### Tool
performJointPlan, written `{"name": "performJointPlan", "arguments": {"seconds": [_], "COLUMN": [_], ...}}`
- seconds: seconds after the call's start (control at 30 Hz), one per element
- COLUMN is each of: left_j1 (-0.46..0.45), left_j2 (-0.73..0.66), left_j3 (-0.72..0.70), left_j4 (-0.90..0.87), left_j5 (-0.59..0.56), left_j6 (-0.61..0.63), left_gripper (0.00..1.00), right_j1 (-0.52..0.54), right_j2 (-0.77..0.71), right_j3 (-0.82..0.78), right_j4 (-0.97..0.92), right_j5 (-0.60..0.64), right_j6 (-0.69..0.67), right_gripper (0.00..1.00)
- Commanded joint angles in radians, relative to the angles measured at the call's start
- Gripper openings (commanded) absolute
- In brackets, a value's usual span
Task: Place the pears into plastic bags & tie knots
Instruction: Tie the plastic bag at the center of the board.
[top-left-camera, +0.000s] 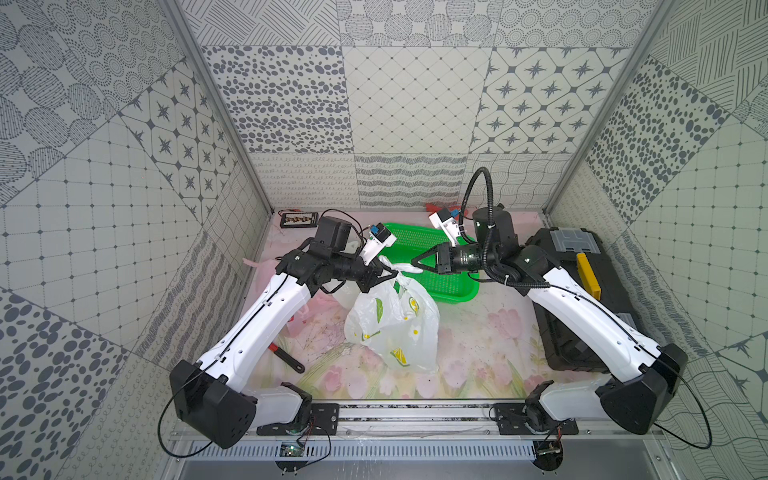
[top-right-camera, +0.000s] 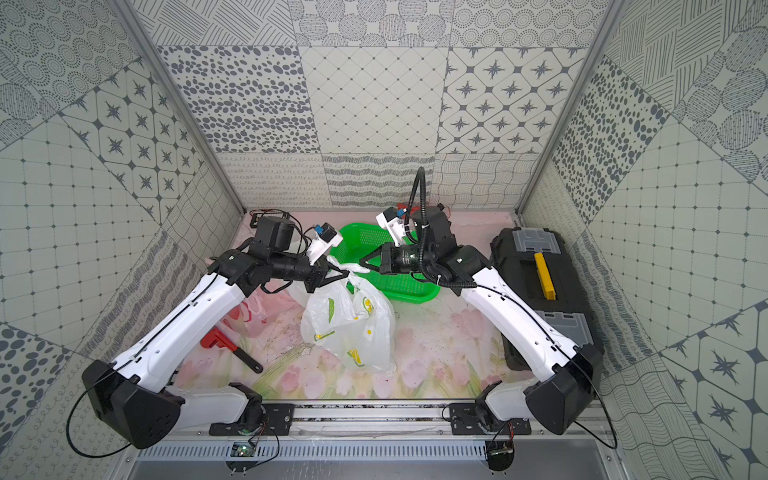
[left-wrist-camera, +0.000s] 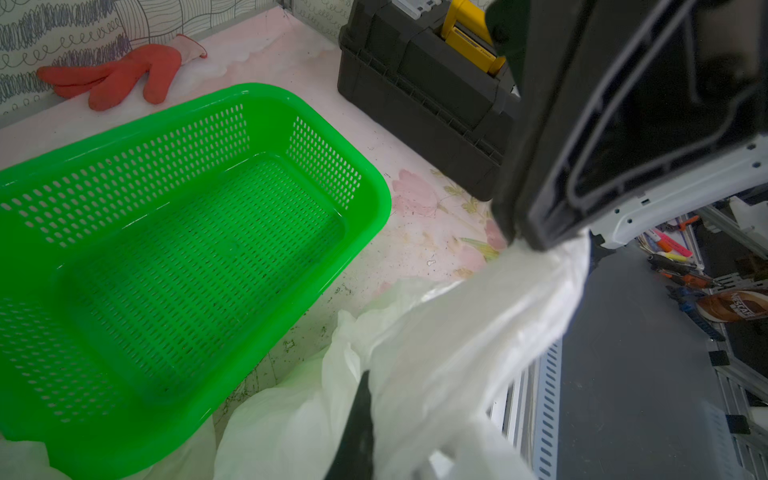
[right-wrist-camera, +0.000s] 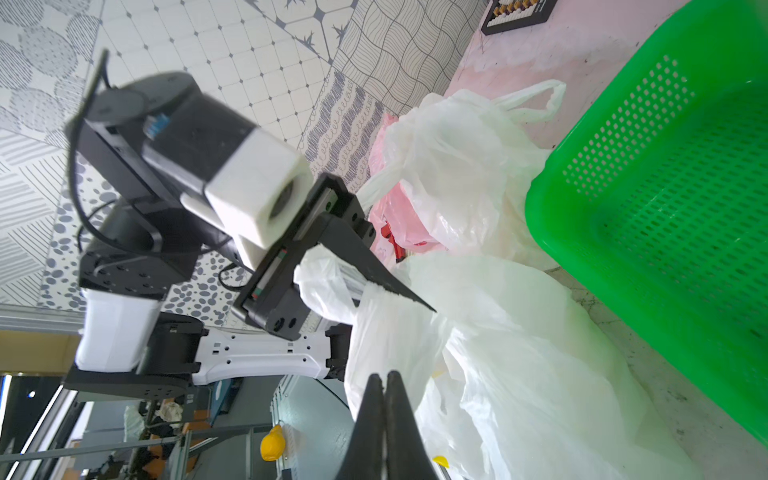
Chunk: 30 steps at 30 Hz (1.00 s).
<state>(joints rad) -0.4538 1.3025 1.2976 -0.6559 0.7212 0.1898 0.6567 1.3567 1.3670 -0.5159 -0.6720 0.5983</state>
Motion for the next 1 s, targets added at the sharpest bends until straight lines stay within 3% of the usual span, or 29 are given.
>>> {"name": "performJointPlan", "arguments": {"seconds": [0.0,0.1,0.27,0.33,0.57,0.8,0.97], "left_j1": [0.011,0.013,0.013,0.013,0.024,0.024,0.007], "left_j2": [0.001,0.006,0.026,0.026,0.008,0.051,0.090], "left_j3": [0.012,0.021,0.044,0.054,0.056,0.079,0.092], "left_j4": [0.038,0.038,0.006,-0.037,-0.193,-0.232,-0.184], "left_j5": [-0.001,0.017,0.086,0.101,0.036,0.082,0.022], "left_j6": [-0.042,-0.046,-0.045,-0.021,0.073,0.061,0.041], "left_gripper": [0.04,0.06,0.08,0.15,0.28,0.50,0.53], "right_j1": [0.108,0.191,0.194,0.179,0.096,0.098,0.120], "right_j2": [-0.025,0.028,0.099,0.114,0.106,0.094,0.098], "right_j3": [-0.087,-0.199,-0.345,-0.362,-0.358,-0.355,-0.349], "right_j4": [-0.005,0.053,0.415,0.514,0.555,0.592,0.608], "right_j5": [0.106,0.238,0.304,0.300,0.204,0.157,0.153], "right_j6": [-0.117,-0.126,-0.013,0.012,0.041,0.076,0.087], "right_gripper": [0.00,0.00,0.00,0.00,0.00,0.00,0.00]}}
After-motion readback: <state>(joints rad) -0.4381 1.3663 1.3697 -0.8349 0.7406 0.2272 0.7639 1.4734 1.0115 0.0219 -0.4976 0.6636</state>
